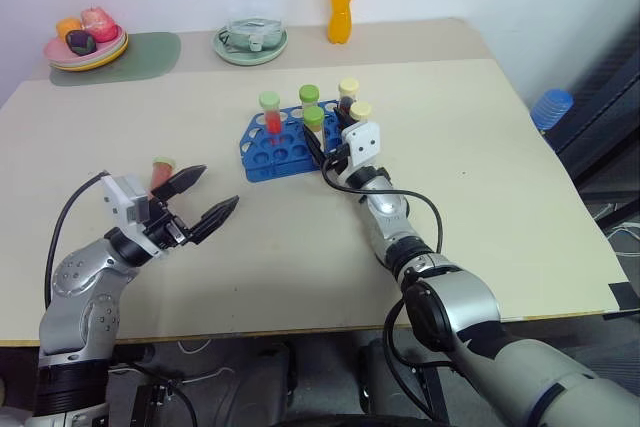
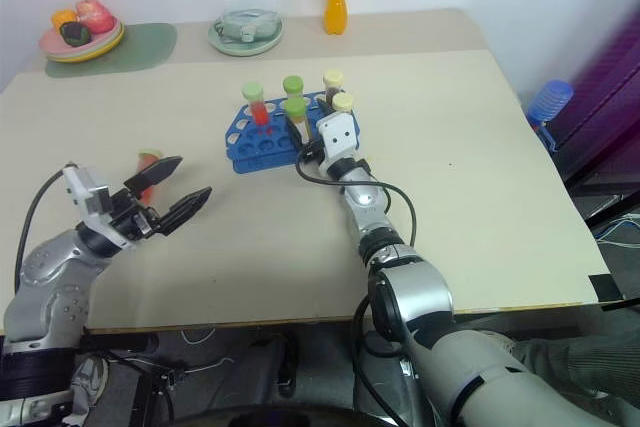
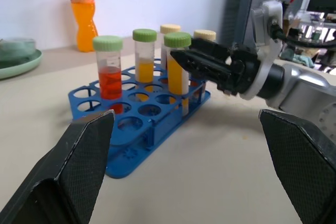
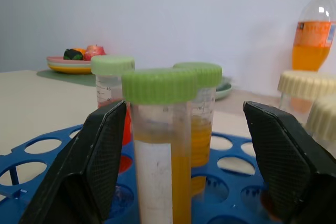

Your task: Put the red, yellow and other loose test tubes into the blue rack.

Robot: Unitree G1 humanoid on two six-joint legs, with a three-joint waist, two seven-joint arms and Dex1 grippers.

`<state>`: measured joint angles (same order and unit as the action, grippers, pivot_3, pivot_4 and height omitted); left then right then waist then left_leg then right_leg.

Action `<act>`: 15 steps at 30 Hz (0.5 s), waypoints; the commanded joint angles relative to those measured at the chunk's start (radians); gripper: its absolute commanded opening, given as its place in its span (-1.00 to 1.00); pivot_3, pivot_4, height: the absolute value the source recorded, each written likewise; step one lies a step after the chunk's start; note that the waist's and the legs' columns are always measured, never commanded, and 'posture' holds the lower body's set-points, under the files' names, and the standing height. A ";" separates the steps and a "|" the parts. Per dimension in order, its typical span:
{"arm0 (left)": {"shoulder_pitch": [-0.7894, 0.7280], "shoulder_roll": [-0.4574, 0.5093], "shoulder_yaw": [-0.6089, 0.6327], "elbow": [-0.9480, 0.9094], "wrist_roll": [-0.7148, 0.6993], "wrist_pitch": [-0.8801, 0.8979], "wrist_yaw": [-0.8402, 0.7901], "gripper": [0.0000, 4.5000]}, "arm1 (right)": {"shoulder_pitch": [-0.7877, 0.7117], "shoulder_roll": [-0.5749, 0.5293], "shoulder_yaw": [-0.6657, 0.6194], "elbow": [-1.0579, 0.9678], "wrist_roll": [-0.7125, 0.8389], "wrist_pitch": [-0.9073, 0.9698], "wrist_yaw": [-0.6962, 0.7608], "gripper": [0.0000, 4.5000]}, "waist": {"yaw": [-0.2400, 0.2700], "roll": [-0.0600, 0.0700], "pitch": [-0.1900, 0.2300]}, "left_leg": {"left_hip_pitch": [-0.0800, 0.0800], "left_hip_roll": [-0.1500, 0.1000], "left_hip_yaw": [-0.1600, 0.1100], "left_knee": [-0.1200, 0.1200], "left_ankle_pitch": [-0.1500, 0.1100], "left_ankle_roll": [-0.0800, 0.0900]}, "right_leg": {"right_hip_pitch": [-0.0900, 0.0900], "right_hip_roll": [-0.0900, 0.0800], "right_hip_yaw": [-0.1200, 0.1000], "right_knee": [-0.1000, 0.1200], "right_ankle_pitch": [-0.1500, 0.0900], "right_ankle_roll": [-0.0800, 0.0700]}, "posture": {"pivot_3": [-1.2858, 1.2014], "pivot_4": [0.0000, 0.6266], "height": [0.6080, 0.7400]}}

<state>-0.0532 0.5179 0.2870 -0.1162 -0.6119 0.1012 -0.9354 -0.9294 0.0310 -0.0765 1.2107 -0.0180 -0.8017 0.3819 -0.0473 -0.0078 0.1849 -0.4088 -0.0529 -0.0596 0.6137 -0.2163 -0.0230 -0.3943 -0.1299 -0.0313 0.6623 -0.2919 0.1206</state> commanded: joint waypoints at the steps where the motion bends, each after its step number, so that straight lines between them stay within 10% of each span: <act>1: -0.003 0.002 0.007 -0.003 0.003 -0.017 -0.003 1.00 | 0.037 -0.016 0.031 -0.117 0.025 0.002 0.104 0.61 | 0.001 0.000 0.000 | 0.000 0.000 0.000 0.000 0.000 0.000 | 0.000 0.000 0.000 0.000 0.000 0.000 | 0.03 -0.52 1.00; 15: -0.071 -0.099 0.052 0.021 0.018 0.033 0.255 1.00 | 0.429 -0.355 0.099 -0.982 0.173 0.622 0.402 0.61 | 0.018 -0.001 0.000 | 0.000 -0.001 0.000 0.000 -0.001 0.001 | 0.001 -0.002 0.000 -0.001 0.000 0.000 | 0.03 -0.52 1.00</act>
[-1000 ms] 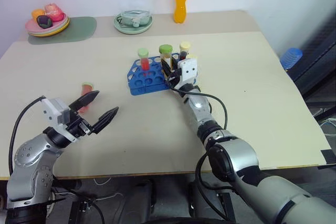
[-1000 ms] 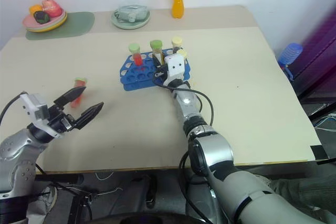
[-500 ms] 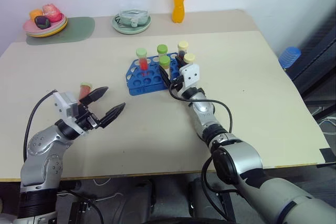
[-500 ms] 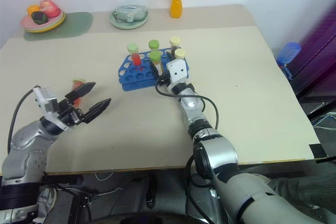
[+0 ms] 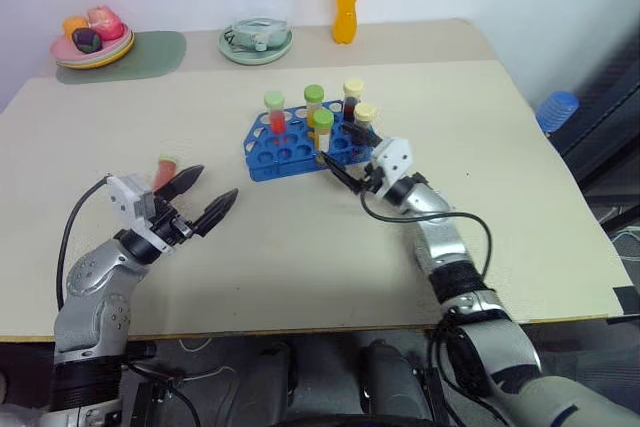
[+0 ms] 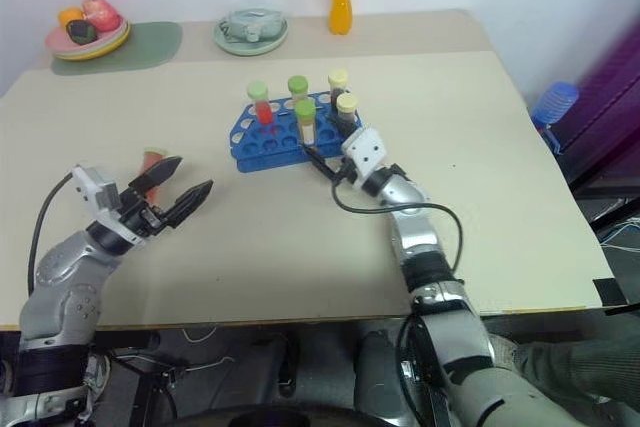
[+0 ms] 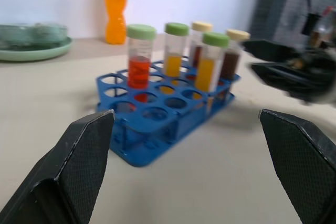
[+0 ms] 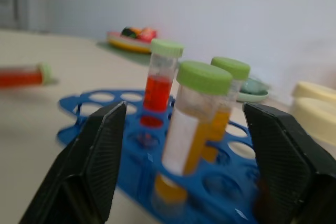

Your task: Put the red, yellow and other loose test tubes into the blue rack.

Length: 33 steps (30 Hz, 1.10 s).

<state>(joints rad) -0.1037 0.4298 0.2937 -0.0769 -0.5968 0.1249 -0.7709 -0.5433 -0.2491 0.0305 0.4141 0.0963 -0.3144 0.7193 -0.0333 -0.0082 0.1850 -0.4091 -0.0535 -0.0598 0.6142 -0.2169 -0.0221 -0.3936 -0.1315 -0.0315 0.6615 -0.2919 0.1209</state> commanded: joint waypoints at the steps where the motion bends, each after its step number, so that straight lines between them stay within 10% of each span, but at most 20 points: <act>1: -0.032 -0.020 0.056 -0.025 0.016 0.025 0.156 1.00 | 0.072 -0.119 -0.014 -0.253 0.086 0.194 0.092 0.61 | 0.006 -0.001 0.000 | 0.000 0.000 0.000 0.000 0.000 0.000 | 0.000 0.000 0.000 0.000 0.000 0.000 | 0.03 -0.52 1.00; 7: -0.074 -0.014 0.059 -0.164 0.215 0.346 0.636 1.00 | 0.148 -0.324 -0.064 -0.520 0.246 0.401 0.226 0.61 | 0.015 -0.004 0.002 | 0.000 0.000 0.001 0.001 -0.001 0.001 | 0.001 0.000 0.000 -0.001 0.000 0.001 | 0.03 -0.52 1.00; 18: -0.510 0.050 0.183 -0.093 0.135 1.220 0.891 1.00 | 0.027 -0.364 -0.059 -0.652 0.371 0.532 0.283 0.61 | 0.022 -0.015 0.008 | -0.001 -0.002 -0.001 0.002 -0.001 0.001 | 0.002 0.001 -0.002 -0.002 0.000 0.002 | 0.03 -0.52 1.00; 33: -0.935 0.170 -0.094 0.610 0.357 1.280 0.771 1.00 | 0.026 -0.346 -0.065 -0.637 0.346 0.504 0.232 0.61 | 0.023 -0.017 0.009 | -0.001 -0.003 0.000 0.001 0.002 -0.004 | 0.001 0.001 -0.002 -0.002 0.000 0.002 | 0.03 -0.52 1.00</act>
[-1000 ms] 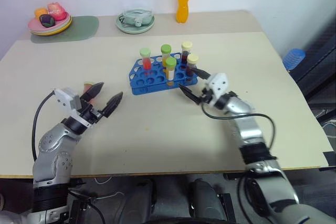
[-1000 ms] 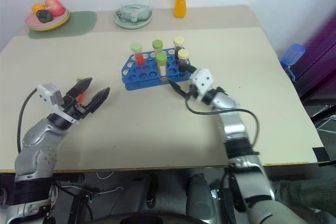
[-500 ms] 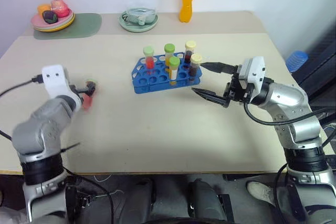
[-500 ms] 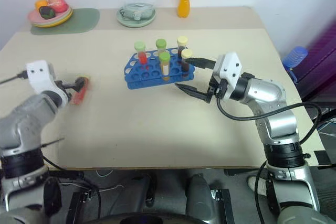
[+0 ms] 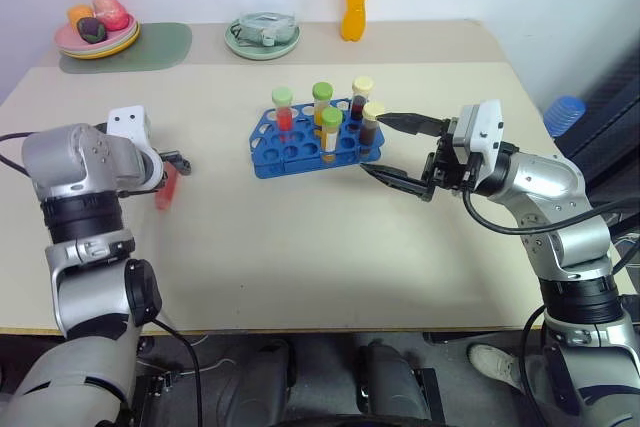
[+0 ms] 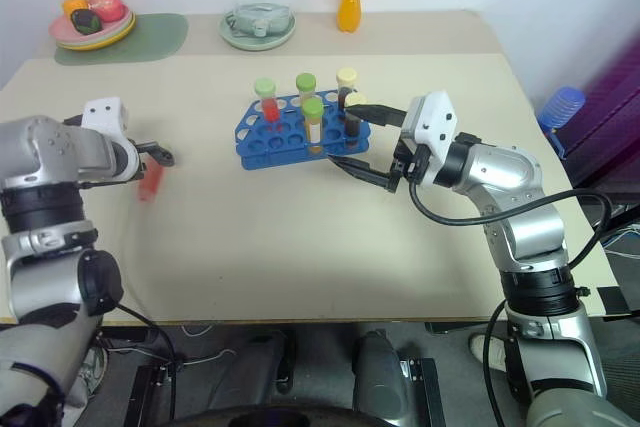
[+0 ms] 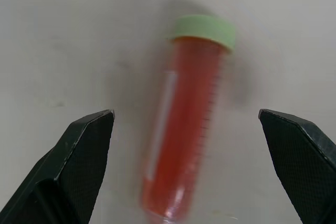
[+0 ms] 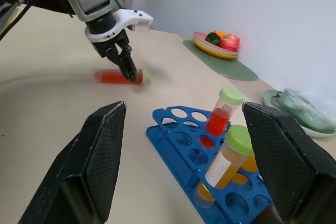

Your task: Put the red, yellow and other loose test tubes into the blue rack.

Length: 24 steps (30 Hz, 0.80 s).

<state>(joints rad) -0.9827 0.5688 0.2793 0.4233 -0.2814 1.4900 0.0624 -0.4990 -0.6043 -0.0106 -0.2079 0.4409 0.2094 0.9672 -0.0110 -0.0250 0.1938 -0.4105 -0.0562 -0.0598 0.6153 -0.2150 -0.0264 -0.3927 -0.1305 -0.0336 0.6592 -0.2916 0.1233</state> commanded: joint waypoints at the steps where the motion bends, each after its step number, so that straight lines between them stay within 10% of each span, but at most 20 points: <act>1: -0.075 0.037 -0.109 0.163 0.057 -0.115 -0.085 1.00 | -0.018 0.010 -0.025 -0.014 0.001 -0.021 -0.020 0.61 | 0.001 0.000 0.000 | 0.000 0.000 0.000 0.000 0.000 0.000 | 0.000 0.000 0.000 0.000 0.000 0.000 | 0.03 -0.52 1.00; 7: -0.171 0.042 -0.252 0.459 0.128 -0.256 -0.263 0.77 | -0.007 0.004 -0.026 -0.036 -0.001 -0.014 -0.038 0.63 | 0.000 0.000 0.000 | -0.001 0.000 0.001 0.000 0.000 0.000 | 0.000 0.000 0.000 0.000 0.000 0.000 | 0.03 -0.52 1.00; 14: -0.204 0.043 -0.285 0.605 0.172 -0.294 -0.336 -0.63 | 0.003 -0.004 -0.032 -0.051 0.000 -0.007 -0.056 0.63 | -0.006 0.001 0.000 | 0.000 0.000 0.001 0.000 -0.002 0.004 | 0.000 0.000 0.000 0.001 0.000 0.000 | 0.03 -0.52 1.00; 19: -0.156 0.087 -0.249 0.495 0.135 -0.163 -0.398 -0.63 | 0.014 -0.008 -0.031 -0.048 -0.004 -0.010 -0.060 0.63 | -0.015 0.001 0.000 | 0.001 0.000 0.002 0.001 -0.002 0.003 | -0.001 0.000 0.001 0.003 0.000 0.001 | 0.03 -0.52 1.00; 24: 0.145 0.121 -0.092 -0.100 0.023 -0.145 -0.457 -0.63 | 0.021 -0.005 -0.036 -0.037 0.000 -0.010 -0.066 0.63 | -0.034 0.001 0.000 | 0.000 0.001 0.002 0.000 -0.001 0.002 | -0.001 -0.001 0.002 0.003 0.000 0.002 | 0.03 -0.52 1.00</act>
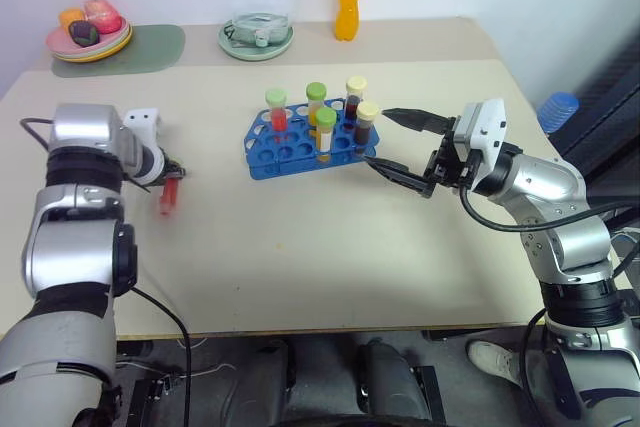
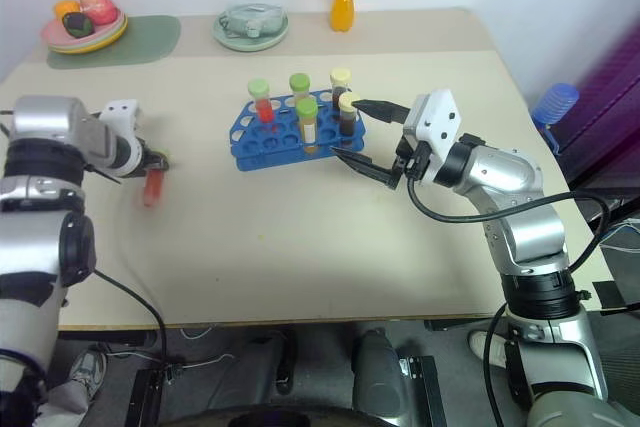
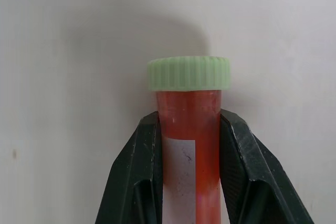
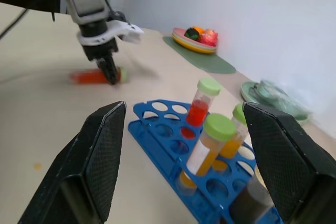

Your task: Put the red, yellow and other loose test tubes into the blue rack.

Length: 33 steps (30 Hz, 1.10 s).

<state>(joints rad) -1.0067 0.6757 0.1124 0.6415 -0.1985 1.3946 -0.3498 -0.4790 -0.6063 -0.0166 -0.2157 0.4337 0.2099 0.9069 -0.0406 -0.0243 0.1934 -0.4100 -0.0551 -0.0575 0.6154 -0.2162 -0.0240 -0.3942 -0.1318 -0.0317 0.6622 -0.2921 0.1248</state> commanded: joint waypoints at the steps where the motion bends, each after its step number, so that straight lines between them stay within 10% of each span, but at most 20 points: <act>1: 0.264 -0.004 0.129 -0.465 -0.082 -0.136 -0.057 -0.63 | 0.006 -0.003 -0.032 -0.029 0.009 -0.010 -0.007 0.63 | -0.004 0.000 0.000 | 0.000 0.001 0.001 0.000 0.002 -0.003 | 0.000 -0.001 0.001 0.000 0.000 0.000 | 0.03 -0.52 1.00; 6: 0.592 -0.109 0.392 -0.871 -0.304 -0.422 -0.258 -0.63 | 0.056 0.005 -0.052 -0.043 0.028 0.012 -0.026 0.63 | 0.027 0.000 0.000 | -0.001 0.001 -0.001 0.002 0.002 -0.004 | 0.000 -0.002 0.002 -0.001 0.001 -0.001 | 0.03 -0.52 1.00; 12: 0.556 -0.195 0.335 -0.906 -0.324 -0.796 -0.323 -0.63 | 0.147 -0.002 -0.073 -0.099 0.046 0.054 -0.054 0.63 | 0.062 0.000 0.000 | -0.001 0.001 -0.003 0.004 -0.002 0.002 | 0.004 -0.001 -0.001 -0.007 0.003 -0.003 | 0.03 -0.52 1.00; 33: 0.316 -0.530 -0.016 -0.197 -0.035 -1.708 -0.323 -0.63 | 0.308 -0.016 -0.183 -0.271 0.059 0.130 -0.209 0.63 | 0.053 0.000 0.000 | -0.011 -0.001 0.000 0.017 -0.007 0.012 | 0.004 -0.001 0.000 -0.013 0.008 0.007 | 0.03 -0.52 1.00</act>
<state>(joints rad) -0.6590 0.1596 0.1073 0.4440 -0.2382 -0.2620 -0.6875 -0.1569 -0.6109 -0.1715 -0.4362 0.4759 0.3334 0.7094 0.0126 -0.0244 0.1934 -0.4209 -0.0565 -0.0576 0.6325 -0.2228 -0.0123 -0.3901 -0.1324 -0.0321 0.6490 -0.2838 0.1317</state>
